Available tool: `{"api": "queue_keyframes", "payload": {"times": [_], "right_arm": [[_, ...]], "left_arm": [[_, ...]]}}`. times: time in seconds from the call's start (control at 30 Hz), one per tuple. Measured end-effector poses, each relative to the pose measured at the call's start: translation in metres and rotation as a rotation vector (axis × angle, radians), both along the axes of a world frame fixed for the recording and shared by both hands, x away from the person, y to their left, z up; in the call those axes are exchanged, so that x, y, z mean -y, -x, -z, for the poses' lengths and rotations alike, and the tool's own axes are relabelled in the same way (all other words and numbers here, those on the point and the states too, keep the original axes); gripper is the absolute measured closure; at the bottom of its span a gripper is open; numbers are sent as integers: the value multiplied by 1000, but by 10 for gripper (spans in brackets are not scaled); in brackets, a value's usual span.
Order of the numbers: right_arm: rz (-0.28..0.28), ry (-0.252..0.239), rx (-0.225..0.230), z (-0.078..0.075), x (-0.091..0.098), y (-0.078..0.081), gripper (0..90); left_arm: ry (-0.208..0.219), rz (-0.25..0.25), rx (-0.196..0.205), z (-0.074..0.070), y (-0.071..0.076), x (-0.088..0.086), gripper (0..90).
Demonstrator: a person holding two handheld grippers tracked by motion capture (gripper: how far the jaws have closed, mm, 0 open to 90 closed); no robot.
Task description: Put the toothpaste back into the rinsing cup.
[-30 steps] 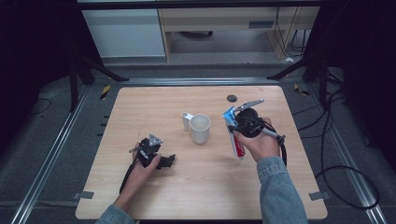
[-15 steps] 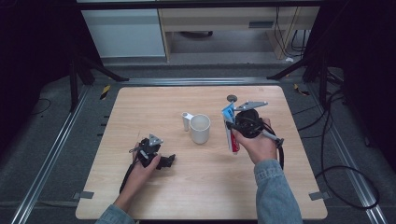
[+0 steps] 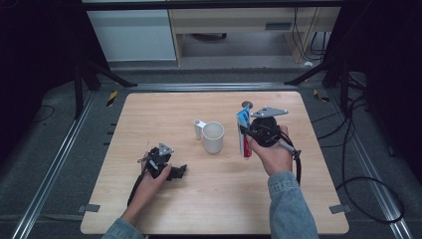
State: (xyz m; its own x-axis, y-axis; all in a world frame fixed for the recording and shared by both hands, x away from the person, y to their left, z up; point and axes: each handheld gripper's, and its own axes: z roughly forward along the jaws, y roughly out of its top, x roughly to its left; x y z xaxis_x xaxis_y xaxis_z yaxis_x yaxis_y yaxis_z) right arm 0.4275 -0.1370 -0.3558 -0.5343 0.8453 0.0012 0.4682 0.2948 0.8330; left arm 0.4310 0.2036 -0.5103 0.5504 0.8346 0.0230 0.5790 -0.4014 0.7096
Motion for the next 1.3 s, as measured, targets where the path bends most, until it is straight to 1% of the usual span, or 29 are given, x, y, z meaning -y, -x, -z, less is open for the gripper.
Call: {"api": "queue_keyframes", "payload": {"times": [0.1, 0.2, 0.37, 0.47, 0.53, 0.67, 0.8, 1.0, 1.07, 1.13, 1.3], "right_arm": [[2, 0, 10, 0, -1, 0, 738], [2, -8, 6, 0, -2, 0, 738], [6, -25, 32, -1, -5, -1, 739], [7, -28, 38, -1, -6, -1, 739], [11, -27, 49, 0, -8, 0, 738], [24, -59, 68, 2, -9, 0, 739], [19, -66, 80, 2, -13, 2, 739], [16, -72, 91, -1, -18, 4, 738], [16, -68, 99, -4, -20, 5, 738], [17, -79, 113, -8, -21, 8, 738], [16, -83, 134, -15, -23, 10, 738]], "left_arm": [[0, 0, 0, 0, 0, 0, 0], [0, 0, 0, 0, 0, 0, 0], [0, 0, 0, 0, 0, 0, 0], [0, 0, 0, 0, 0, 0, 0], [0, 1, 0, 0, 0, 0, 0], [0, 1, 0, 0, 0, 0, 0], [0, 1, 0, 0, 0, 0, 0], [3, -2, 0, 0, 0, 0, 0], [2, -1, 0, 0, 0, 0, 0], [2, -1, 0, 0, 0, 0, 0], [-1, 1, 2, 0, 0, 0, 0]]}}
